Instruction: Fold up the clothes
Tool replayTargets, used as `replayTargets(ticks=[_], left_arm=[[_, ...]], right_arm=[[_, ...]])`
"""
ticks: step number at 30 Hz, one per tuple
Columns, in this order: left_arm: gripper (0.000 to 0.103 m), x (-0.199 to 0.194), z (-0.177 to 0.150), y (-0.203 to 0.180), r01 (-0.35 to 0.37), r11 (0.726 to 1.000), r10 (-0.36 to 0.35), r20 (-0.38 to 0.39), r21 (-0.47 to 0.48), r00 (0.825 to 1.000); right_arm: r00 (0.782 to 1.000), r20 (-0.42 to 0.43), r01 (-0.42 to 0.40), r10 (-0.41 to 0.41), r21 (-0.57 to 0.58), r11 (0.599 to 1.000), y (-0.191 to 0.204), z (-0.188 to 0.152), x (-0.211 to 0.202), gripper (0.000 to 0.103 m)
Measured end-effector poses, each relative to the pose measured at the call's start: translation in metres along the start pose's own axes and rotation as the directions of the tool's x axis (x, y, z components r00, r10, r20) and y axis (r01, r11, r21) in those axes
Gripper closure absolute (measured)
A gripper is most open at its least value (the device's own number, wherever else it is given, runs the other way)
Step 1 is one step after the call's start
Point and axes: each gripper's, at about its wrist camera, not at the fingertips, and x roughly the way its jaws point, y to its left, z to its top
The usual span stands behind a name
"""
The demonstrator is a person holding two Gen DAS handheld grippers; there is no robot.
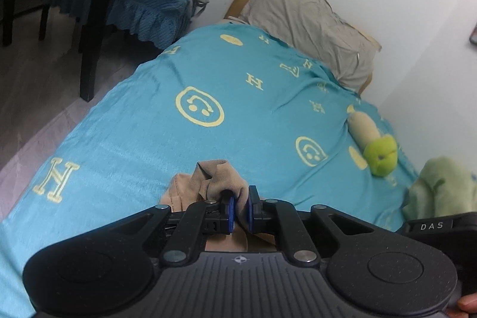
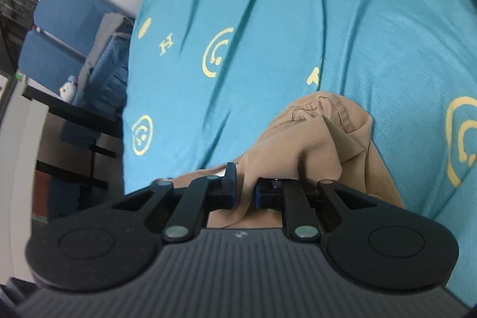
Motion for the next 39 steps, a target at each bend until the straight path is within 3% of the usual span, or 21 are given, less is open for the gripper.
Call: replayTargets(ticks=[3, 5, 6, 7, 8, 9, 10, 13, 16, 17, 18, 19, 22, 25, 28, 31, 39], left_arm=[[0.094, -0.002, 0.000, 0.001, 0.009, 1.000, -0.009, 0.005, 0.007, 1.000], [0.091, -0.009, 0.001, -0.002, 0.017, 1.000, -0.017, 0.016, 0.016, 1.000], [0.085, -0.013, 0.001, -0.003, 0.021, 1.000, -0.021, 0.022, 0.021, 1.000], [0.076, -0.017, 0.002, -0.004, 0.034, 0.999, -0.035, 0.026, 0.027, 0.999], [0.069, -0.021, 0.002, -0.005, 0.050, 0.998, -0.051, 0.029, 0.033, 0.998], [0.052, -0.026, 0.002, -0.007, 0.058, 0.997, -0.059, 0.035, 0.043, 0.998], [0.039, -0.031, 0.001, -0.011, 0.053, 0.997, -0.056, 0.050, 0.064, 0.997], [0.025, -0.045, -0.003, -0.022, 0.036, 0.988, -0.051, 0.092, 0.149, 0.995], [0.025, -0.052, -0.010, -0.034, 0.038, 0.968, -0.063, 0.095, 0.248, 0.993], [0.025, -0.051, -0.013, -0.037, 0.037, 0.962, -0.062, 0.085, 0.269, 0.994], [0.025, -0.049, -0.016, -0.038, 0.036, 0.957, -0.059, 0.073, 0.288, 0.996], [0.025, -0.046, -0.020, -0.040, 0.025, 0.952, -0.045, 0.060, 0.305, 0.997], [0.026, -0.033, -0.028, -0.038, -0.022, 0.940, 0.018, 0.015, 0.340, 1.000], [0.027, -0.022, -0.034, -0.029, -0.073, 0.930, 0.088, -0.024, 0.361, 0.996], [0.027, -0.014, -0.035, -0.022, -0.081, 0.931, 0.104, -0.045, 0.356, 0.994], [0.027, -0.014, -0.033, -0.022, -0.086, 0.926, 0.108, -0.041, 0.366, 0.993], [0.027, -0.060, -0.045, -0.033, -0.084, 0.926, 0.098, -0.019, 0.368, 0.995]], right_arm=[[1.000, 0.008, -0.019, 0.019, -0.036, 0.999, 0.005, 0.000, -0.006, 0.087], [0.999, 0.014, -0.036, 0.037, -0.059, 0.998, 0.009, 0.000, -0.012, 0.079], [0.999, 0.017, -0.045, 0.046, -0.071, 0.996, 0.011, 0.000, -0.015, 0.064], [0.997, 0.026, -0.064, 0.067, -0.090, 0.994, 0.013, -0.001, -0.019, 0.042], [0.994, 0.045, -0.091, 0.097, -0.114, 0.989, 0.016, -0.002, -0.026, 0.030], [0.990, 0.078, -0.107, 0.119, -0.138, 0.985, 0.019, -0.004, -0.034, 0.014], [0.985, 0.115, -0.110, 0.130, -0.164, 0.980, 0.023, -0.006, -0.043, 0.013], [0.973, 0.166, -0.126, 0.163, -0.211, 0.969, 0.028, -0.013, -0.058, 0.013], [0.964, 0.167, -0.165, 0.205, -0.228, 0.960, 0.026, -0.018, -0.065, 0.014], [0.968, 0.149, -0.163, 0.201, -0.237, 0.958, 0.026, -0.019, -0.062, 0.022], [0.975, 0.125, -0.145, 0.181, -0.252, 0.957, 0.028, -0.020, -0.057, 0.045], [0.984, 0.104, -0.114, 0.147, -0.270, 0.956, 0.030, -0.020, -0.050, 0.054], [0.994, 0.106, 0.013, 0.020, -0.301, 0.954, 0.024, -0.022, -0.027, 0.067], [0.993, 0.114, 0.063, -0.030, -0.296, 0.953, 0.013, -0.027, -0.011, 0.075], [0.990, 0.124, 0.098, -0.062, -0.302, 0.948, 0.005, -0.033, 0.002, 0.076], [0.984, 0.152, 0.142, -0.091, -0.368, 0.919, 0.016, -0.046, -0.004, 0.076], [0.977, 0.194, 0.150, -0.084, -0.360, 0.921, 0.017, -0.070, -0.061, 0.073]])
